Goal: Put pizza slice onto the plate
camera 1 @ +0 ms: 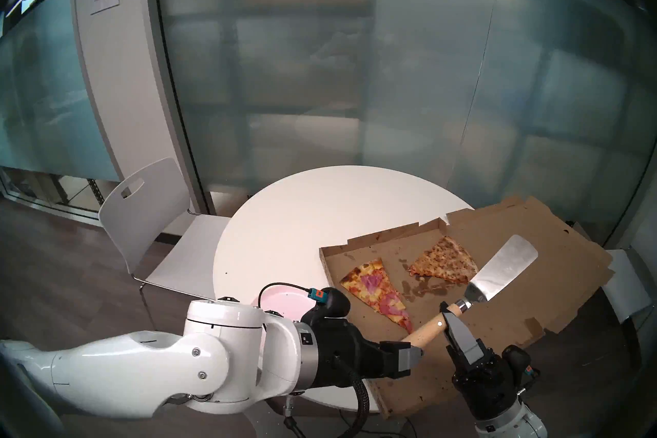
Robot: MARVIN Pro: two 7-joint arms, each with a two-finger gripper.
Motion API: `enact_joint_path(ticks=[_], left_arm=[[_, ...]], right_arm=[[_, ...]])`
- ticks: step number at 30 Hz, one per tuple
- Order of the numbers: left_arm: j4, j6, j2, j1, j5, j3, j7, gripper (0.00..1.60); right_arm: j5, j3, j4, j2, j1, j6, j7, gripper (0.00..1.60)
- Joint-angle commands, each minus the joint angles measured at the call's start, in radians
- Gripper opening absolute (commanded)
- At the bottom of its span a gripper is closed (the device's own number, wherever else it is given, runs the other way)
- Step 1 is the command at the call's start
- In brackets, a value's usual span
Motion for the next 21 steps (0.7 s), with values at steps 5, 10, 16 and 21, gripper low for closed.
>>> enact_joint_path(ticks=[5, 10, 16, 21], left_arm=[[-0.013, -0.034, 0.068, -0.008, 0.013, -0.069, -0.05, 1.6], [-0.013, -0.03, 0.126, 0.013, 0.012, -0.081, -0.094, 1.6], [-0.013, -0.056, 0.186, 0.049, 0.031, -0.084, -0.117, 1.6], [-0.013, -0.065, 0.177, 0.052, 0.064, -0.073, -0.136, 1.6]], right_arm=[[-0.007, 0.06, -0.037, 0.034, -0.013, 0.017, -0.014, 0.0], [-0.012, 0.106, -0.075, 0.063, -0.03, 0.05, -0.038, 0.0], [-0.001, 0.133, -0.115, 0.074, -0.039, 0.088, -0.058, 0.0], [-0.007, 0.118, -0.114, 0.08, -0.042, 0.107, -0.059, 0.0]])
